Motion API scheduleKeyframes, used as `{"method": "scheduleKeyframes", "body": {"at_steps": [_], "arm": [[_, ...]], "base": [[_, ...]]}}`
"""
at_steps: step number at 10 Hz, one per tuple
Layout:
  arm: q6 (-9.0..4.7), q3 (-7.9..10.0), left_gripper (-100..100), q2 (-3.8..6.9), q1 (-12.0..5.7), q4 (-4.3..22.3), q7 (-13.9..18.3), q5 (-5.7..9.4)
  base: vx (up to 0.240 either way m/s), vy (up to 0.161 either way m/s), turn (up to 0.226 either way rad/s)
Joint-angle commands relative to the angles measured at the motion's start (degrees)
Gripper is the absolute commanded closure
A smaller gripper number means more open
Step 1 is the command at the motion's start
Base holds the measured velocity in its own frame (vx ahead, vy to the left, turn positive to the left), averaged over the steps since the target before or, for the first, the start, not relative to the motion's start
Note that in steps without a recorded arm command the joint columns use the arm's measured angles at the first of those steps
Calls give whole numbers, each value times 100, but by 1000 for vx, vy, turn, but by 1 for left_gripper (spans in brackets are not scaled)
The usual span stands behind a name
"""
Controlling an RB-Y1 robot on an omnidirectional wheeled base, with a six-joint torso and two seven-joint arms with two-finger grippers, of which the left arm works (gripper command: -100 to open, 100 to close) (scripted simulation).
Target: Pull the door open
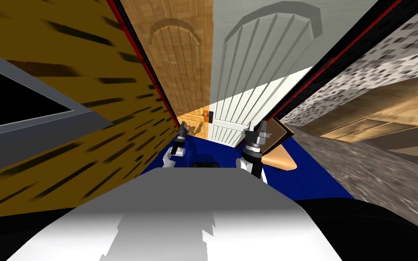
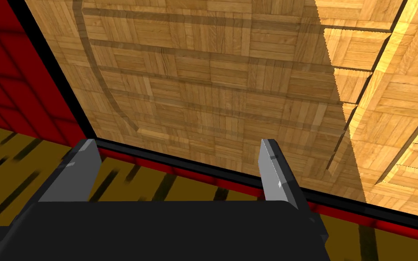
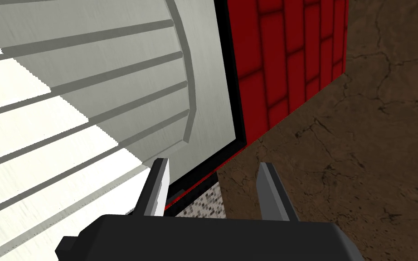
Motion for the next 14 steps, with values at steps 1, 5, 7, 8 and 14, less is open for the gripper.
{"method": "scheduleKeyframes", "body": {"at_steps": [1,5,7,8,14], "arm": [[63,-16,-100,14,-155,276,21,4],[178,-46,-100,66,-527,938,83,24],[233,-60,-100,89,-705,1254,113,33],[260,-67,-100,100,-792,1408,128,38],[401,-107,-100,153,-1254,2218,205,61]], "base": [[108,-26,-75],[110,-19,-63],[106,-15,-57],[114,-14,-62],[103,-10,-54]]}}
